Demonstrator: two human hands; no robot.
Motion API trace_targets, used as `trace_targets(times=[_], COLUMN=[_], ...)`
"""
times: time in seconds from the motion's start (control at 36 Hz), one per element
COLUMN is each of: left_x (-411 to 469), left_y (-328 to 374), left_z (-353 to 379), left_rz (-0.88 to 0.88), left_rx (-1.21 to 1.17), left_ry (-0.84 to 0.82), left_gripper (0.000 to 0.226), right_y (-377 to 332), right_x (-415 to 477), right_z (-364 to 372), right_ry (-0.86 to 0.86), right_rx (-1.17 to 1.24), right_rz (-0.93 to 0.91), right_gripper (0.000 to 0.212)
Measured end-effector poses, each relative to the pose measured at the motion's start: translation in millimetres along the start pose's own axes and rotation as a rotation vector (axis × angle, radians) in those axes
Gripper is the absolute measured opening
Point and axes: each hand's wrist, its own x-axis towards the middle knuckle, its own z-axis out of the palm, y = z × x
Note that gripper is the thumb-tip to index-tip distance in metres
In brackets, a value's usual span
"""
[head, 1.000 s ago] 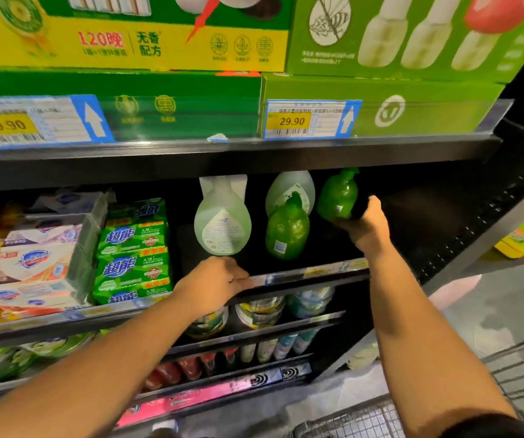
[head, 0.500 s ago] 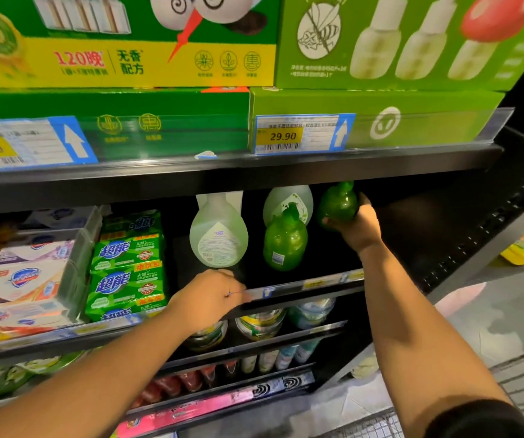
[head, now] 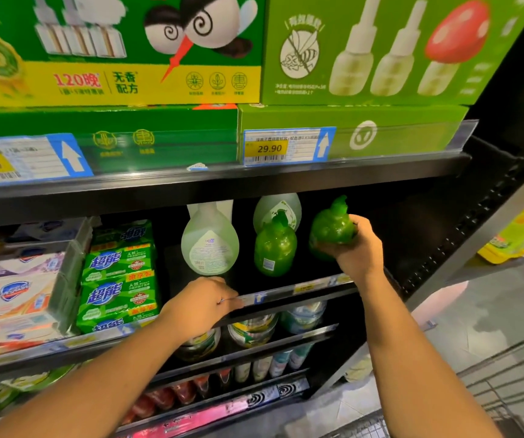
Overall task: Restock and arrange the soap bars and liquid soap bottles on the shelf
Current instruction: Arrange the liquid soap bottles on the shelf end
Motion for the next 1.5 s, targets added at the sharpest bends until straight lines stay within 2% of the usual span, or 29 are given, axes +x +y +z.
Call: trace_targets(times=[0.08,0.14,0.17,0.22,0.31,0.36,0.42,0.47,0.53,0.61,0.67,0.75,0.81,0.89,0.97,1.08,1.19,1.36,1.42,1.5], left_x=[-4,-6,-6,-5,-5,-7,-11,-16,-20,-23,-24,-23,-22,-25,-28,-31,-30,-25,-25,-29], left_y=[3,5,5,6,8,11,21,35,56,95,108,114,116,113,104,104,112,121,126,133], left_z=[3,6,7,9,8,5,2,3,2,-5,-6,-8,-13,-18,-17,-19,-28,-42,-45,-46], left_rz=[0.009,-0.006,-0.021,-0.036,-0.022,0.010,0.052,0.024,-0.047,-0.144,-0.202,-0.303,-0.390,-0.486,-0.507,-0.464,-0.464,-0.460,-0.479,-0.471], left_rx=[0.037,0.132,0.178,0.189,0.039,-0.038,-0.069,-0.146,-0.391,-0.962,-1.048,-1.171,-1.348,-1.670,-1.839,-1.891,-1.842,-1.598,-1.494,-1.395], left_ry=[0.041,0.052,0.062,0.088,0.164,0.255,0.379,0.402,0.310,0.107,0.033,0.025,-0.033,-0.087,-0.102,-0.118,-0.121,-0.274,-0.308,-0.307], left_gripper=[0.041,0.027,0.027,0.045,0.071,0.069,0.060,0.051,0.039,0.028,0.024,0.044,0.061,0.071,0.079,0.074,0.073,0.089,0.089,0.087], right_y=[-18,-29,-34,-39,-45,-43,-39,-36,-34,-43,-51,-62,-69,-81,-90,-87,-80,-79,-76,-68], right_x=[-23,-38,-45,-56,-75,-89,-104,-119,-130,-139,-143,-146,-145,-146,-149,-151,-152,-151,-153,-155], right_z=[-8,-14,-17,-23,-26,-25,-23,-18,-12,-3,-2,-11,-21,-32,-39,-42,-37,-23,-18,-18], right_ry=[0.068,0.090,0.100,0.077,-0.046,-0.164,-0.260,-0.315,-0.322,-0.310,-0.342,-0.396,-0.399,-0.446,-0.459,-0.363,-0.277,-0.375,-0.362,-0.319], right_rx=[0.125,0.228,0.279,0.425,0.794,1.000,1.077,1.055,1.008,0.911,0.894,0.787,0.708,0.670,0.675,0.669,0.596,0.692,0.709,0.779], right_rz=[-0.090,-0.126,-0.104,-0.051,0.121,0.219,0.284,0.353,0.417,0.484,0.519,0.489,0.436,0.365,0.319,0.294,0.301,0.459,0.559,0.669], right_gripper=[0.057,0.061,0.066,0.072,0.088,0.104,0.106,0.102,0.092,0.059,0.041,0.034,0.032,0.033,0.032,0.030,0.027,0.043,0.050,0.040])
